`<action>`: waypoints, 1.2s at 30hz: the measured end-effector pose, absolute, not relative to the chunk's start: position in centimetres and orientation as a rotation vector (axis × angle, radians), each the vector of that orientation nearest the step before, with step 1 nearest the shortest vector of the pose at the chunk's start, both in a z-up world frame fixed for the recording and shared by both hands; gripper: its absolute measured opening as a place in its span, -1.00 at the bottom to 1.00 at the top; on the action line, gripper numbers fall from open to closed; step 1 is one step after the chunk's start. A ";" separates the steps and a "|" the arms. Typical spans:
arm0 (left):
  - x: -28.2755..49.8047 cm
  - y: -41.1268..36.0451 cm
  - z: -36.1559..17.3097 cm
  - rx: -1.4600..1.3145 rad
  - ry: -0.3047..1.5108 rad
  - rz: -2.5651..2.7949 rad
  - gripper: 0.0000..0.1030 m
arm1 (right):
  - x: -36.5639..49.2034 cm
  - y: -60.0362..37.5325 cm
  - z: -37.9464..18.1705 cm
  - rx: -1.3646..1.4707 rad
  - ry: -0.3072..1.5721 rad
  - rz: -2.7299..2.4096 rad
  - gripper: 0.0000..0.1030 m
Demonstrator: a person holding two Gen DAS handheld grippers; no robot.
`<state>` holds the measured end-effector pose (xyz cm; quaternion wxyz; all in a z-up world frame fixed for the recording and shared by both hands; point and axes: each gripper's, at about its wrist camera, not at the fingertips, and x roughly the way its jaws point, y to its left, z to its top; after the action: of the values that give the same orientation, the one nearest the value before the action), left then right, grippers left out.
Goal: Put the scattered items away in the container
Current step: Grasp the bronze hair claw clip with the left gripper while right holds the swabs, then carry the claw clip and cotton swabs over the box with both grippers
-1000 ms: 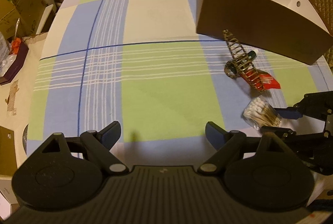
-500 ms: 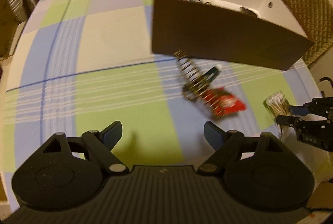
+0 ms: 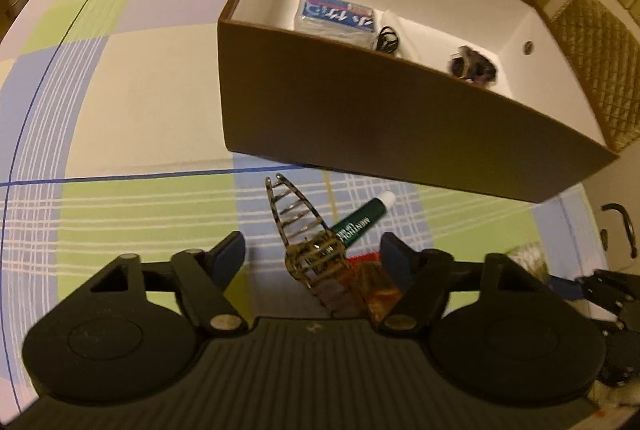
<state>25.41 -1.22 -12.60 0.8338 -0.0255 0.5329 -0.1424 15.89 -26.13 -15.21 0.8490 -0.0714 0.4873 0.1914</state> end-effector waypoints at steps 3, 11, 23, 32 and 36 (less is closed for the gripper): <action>25.7 -1.4 -13.3 -0.062 1.144 -0.311 -0.06 | 15.9 -26.1 -15.4 -0.145 1.026 0.404 -0.48; 24.7 -0.4 -13.6 -0.072 1.140 -0.342 -0.57 | 16.0 -25.9 -15.6 -0.151 1.022 0.405 -0.48; 21.1 4.3 -12.7 0.002 1.164 -0.250 -0.57 | 16.0 -25.3 -15.8 -0.193 1.009 0.413 -0.48; 20.5 3.7 -12.2 0.049 1.167 -0.267 -0.57 | 16.1 -24.5 -15.4 -0.233 1.032 0.420 -0.55; 20.1 3.3 -11.9 0.072 1.151 -0.281 -0.57 | 15.9 -24.1 -15.0 -0.239 1.041 0.438 -0.62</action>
<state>20.12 3.26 -11.93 0.8289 0.0340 0.5424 -0.1322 15.87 -24.08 -14.99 0.8379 -0.1129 0.4921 0.2072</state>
